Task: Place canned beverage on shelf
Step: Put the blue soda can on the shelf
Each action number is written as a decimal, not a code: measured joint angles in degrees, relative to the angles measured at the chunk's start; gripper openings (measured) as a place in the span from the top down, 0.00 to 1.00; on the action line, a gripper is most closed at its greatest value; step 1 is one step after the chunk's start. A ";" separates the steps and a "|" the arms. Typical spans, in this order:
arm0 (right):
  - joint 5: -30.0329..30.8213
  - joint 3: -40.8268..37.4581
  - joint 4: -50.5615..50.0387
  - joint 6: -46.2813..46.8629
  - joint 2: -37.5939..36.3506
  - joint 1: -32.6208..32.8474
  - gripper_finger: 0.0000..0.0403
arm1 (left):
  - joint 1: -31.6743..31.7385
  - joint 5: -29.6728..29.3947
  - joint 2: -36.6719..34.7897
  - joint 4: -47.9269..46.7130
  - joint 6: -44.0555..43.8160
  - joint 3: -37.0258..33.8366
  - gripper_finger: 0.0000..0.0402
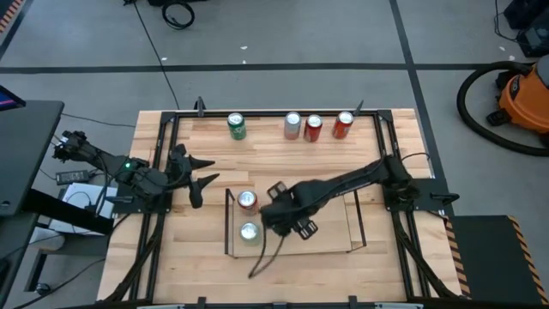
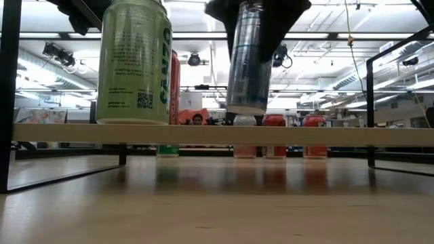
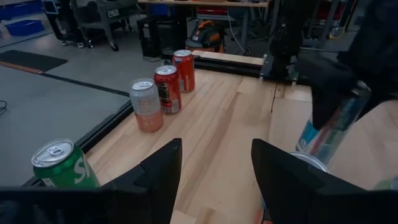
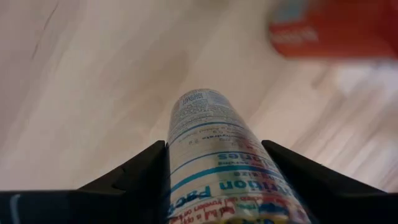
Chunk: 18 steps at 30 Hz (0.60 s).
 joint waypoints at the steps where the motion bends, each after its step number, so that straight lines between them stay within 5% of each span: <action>1: 0.94 0.44 -0.44 -3.00 0.72 0.55 0.36 | 0.00 0.29 0.00 0.00 0.01 0.00 0.49; 8: 5.63 -0.41 -1.51 -20.56 1.68 2.23 0.36 | 0.00 0.81 0.01 -0.35 0.00 0.00 0.49; 18: 4.53 -0.45 -1.73 -25.05 1.69 2.02 0.36 | 0.00 0.81 0.04 -0.61 0.00 0.00 0.49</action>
